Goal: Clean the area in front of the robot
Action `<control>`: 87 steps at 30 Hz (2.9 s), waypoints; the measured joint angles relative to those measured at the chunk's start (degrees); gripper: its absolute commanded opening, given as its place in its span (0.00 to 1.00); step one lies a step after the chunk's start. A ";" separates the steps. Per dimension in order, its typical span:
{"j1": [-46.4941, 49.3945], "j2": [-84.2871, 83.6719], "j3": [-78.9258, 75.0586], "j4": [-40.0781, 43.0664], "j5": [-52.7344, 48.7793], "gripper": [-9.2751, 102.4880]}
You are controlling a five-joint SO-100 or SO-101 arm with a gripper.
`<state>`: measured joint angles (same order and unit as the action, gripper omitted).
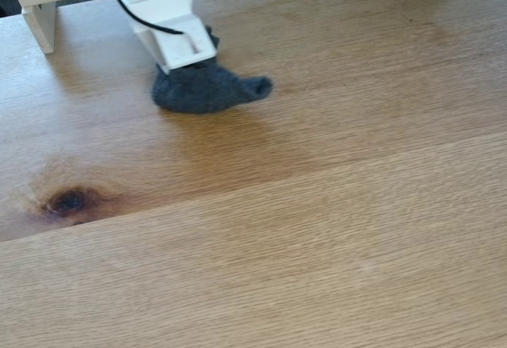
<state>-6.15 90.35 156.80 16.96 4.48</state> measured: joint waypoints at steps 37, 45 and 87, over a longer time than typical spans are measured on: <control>61.87 19.78 0.35 6.15 -33.49 0.27; 62.93 9.23 0.26 -3.34 -32.87 0.42; 3.96 91.49 20.48 52.29 -0.44 0.08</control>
<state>-2.20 181.85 177.28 69.26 4.04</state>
